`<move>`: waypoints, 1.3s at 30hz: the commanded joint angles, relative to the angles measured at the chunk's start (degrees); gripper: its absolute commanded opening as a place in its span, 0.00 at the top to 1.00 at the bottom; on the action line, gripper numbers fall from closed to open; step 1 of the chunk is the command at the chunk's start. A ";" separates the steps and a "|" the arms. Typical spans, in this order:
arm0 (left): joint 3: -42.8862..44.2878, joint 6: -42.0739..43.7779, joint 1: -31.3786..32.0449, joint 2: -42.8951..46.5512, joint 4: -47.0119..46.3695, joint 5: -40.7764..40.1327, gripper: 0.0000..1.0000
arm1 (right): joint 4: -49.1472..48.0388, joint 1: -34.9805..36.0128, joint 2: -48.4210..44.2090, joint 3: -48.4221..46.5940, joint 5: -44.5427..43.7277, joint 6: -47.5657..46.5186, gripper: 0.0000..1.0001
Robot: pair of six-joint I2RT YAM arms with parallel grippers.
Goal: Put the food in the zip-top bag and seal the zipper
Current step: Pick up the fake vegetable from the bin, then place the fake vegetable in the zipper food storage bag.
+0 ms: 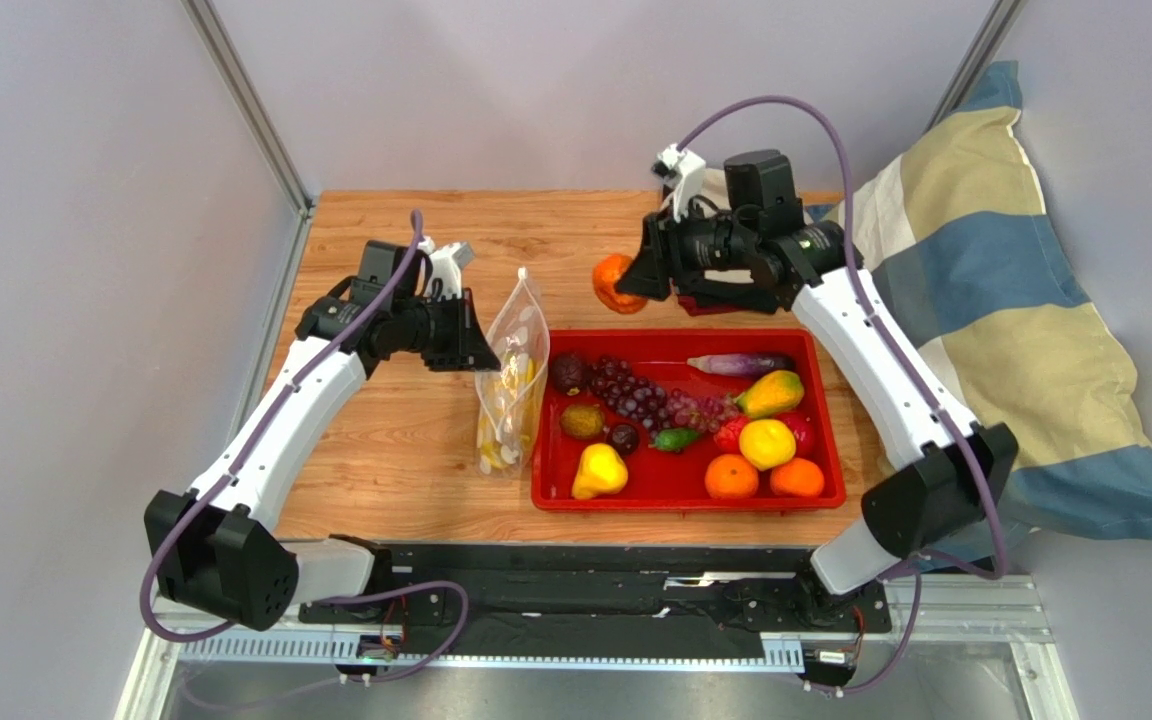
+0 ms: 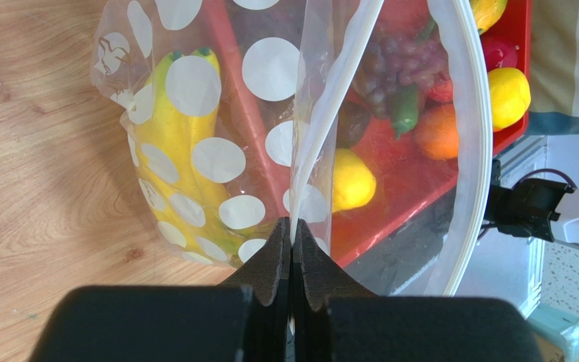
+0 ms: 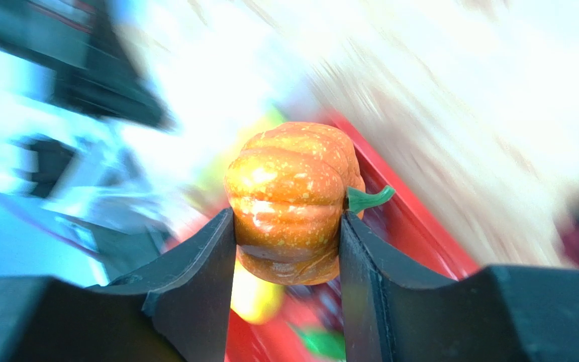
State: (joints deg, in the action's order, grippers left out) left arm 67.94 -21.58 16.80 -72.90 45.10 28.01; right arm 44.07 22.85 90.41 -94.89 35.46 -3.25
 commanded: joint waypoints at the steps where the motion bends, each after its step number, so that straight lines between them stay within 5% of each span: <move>1: -0.09 0.23 0.34 2.15 -1.42 0.03 1.00 | -16.46 6.49 -2.08 -3.28 8.31 13.52 0.71; 9: 0.44 0.05 0.34 3.20 -1.07 0.38 1.00 | -18.94 17.83 4.50 -3.64 2.69 11.17 0.73; 17: 0.35 -0.30 0.34 6.28 -1.16 1.16 1.00 | -14.20 18.46 5.12 1.20 -6.80 3.43 0.72; 24: -0.53 -0.21 0.34 6.90 -1.16 2.40 1.00 | -11.64 17.76 3.38 0.85 0.73 1.92 0.00; 32: -0.79 -0.74 0.34 6.37 -1.68 2.05 1.00 | -6.21 8.71 -3.83 3.21 2.51 -0.07 0.01; 39: -0.62 -0.56 0.34 5.58 -1.77 2.31 1.00 | 3.47 3.51 -4.02 13.40 -9.95 -14.41 0.09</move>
State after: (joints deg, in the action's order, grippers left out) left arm 67.24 -21.80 16.84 -67.11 44.82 29.52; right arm 40.58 25.69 84.71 -86.56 32.82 -8.45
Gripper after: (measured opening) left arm 0.010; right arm 0.930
